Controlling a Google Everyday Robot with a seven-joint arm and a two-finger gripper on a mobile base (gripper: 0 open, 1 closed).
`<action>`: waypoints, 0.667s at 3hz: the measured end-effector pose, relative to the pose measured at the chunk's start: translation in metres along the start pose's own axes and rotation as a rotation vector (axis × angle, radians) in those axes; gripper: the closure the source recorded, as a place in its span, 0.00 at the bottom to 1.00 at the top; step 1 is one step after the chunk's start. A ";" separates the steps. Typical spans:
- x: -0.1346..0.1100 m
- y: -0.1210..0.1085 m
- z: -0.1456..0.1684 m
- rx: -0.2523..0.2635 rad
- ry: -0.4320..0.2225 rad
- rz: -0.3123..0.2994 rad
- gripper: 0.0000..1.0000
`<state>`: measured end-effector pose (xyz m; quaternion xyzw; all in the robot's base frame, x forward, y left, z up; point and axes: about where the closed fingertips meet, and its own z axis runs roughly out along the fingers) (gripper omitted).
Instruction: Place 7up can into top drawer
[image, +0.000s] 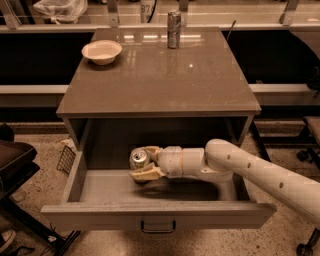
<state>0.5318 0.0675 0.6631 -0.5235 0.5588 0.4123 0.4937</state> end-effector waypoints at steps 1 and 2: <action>-0.001 0.001 0.002 -0.004 -0.001 0.000 0.00; -0.001 0.001 0.002 -0.004 -0.001 0.000 0.00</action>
Offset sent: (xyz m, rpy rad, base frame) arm -0.0006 0.0017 0.0002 0.0008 0.0001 0.0032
